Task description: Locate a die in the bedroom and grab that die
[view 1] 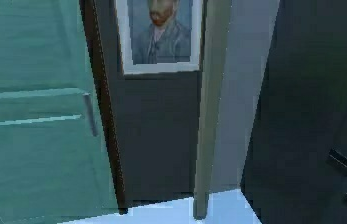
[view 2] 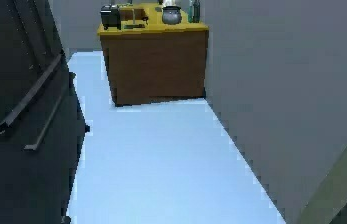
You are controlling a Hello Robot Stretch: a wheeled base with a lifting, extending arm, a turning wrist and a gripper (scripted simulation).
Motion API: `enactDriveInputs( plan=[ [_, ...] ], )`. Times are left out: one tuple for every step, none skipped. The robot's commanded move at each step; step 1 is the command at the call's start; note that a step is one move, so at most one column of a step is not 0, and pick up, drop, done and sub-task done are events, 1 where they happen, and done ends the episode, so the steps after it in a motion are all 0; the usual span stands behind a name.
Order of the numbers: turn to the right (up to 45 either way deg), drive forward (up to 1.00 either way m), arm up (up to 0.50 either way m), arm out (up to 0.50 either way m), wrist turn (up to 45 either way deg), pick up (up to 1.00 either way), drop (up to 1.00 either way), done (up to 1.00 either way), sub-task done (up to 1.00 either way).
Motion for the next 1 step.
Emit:
enactDriveInputs(
  plan=[
    [-33.0,0.00,0.00,0.00,0.0,0.00,0.00,0.00,0.00]
  ],
)
